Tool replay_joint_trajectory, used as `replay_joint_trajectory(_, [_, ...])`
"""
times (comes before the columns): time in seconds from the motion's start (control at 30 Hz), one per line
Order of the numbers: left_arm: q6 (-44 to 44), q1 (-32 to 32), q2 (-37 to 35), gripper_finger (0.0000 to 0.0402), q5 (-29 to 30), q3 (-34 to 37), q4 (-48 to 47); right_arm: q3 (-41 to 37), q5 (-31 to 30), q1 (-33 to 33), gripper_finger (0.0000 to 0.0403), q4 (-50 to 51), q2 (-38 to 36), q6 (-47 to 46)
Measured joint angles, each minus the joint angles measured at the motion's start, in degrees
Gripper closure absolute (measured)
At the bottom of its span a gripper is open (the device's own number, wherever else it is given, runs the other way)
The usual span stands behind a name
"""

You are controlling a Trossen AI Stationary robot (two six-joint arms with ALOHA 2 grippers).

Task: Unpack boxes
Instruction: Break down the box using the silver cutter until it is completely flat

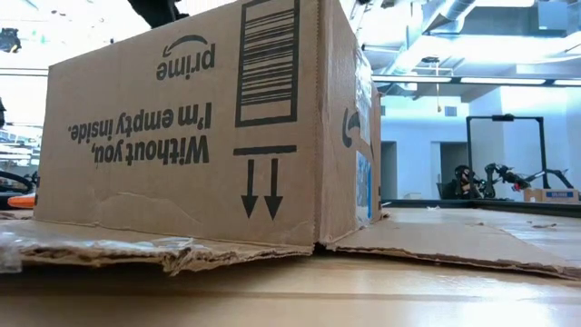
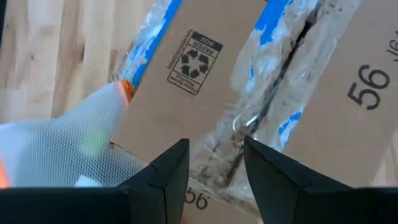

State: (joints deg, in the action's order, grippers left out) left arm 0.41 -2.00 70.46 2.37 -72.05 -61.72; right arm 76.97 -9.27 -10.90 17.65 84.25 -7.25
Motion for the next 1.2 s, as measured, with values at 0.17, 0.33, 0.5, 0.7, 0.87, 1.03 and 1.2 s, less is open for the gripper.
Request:
replay_joint_trajectory(0.17, [-2.1, 0.4, -3.6, 0.0267, -0.7, 4.6, -3.5, 0.2, -3.3, 0.3, 0.0334, -11.7, 3.3, -0.7])
replay_joint_trajectory(0.33, [2.7, 1.6, -8.8, 0.0267, -0.6, 10.9, -6.0, 0.1, -5.9, -0.2, 0.0334, -14.8, 6.1, -3.3])
replay_joint_trajectory(0.5, [2.9, 1.8, -10.7, 0.0267, -1.5, 16.5, -1.9, 0.1, -5.8, -0.1, 0.0335, -15.8, 7.1, -4.8])
replay_joint_trajectory(0.7, [-5.9, 4.8, -9.1, 0.0267, -2.4, 18.8, 5.1, 0.1, -6.0, 0.7, 0.0335, -16.4, 6.8, -6.6])
replay_joint_trajectory(0.87, [-9.1, 7.7, -8.2, 0.0267, -2.6, 15.9, 11.5, 0.1, -6.0, 0.9, 0.0335, -14.2, 6.8, -7.9])
replay_joint_trajectory(1.03, [-5.4, 9.0, -8.2, 0.0267, -2.2, 14.5, 12.4, 0.1, -6.0, 0.9, 0.0335, -13.3, 6.8, -8.5])
replay_joint_trajectory(1.2, [9.0, 8.5, -7.5, 0.0267, 3.4, 14.5, 13.7, 0.1, -6.0, 1.0, 0.0335, -13.3, 7.1, -12.1])
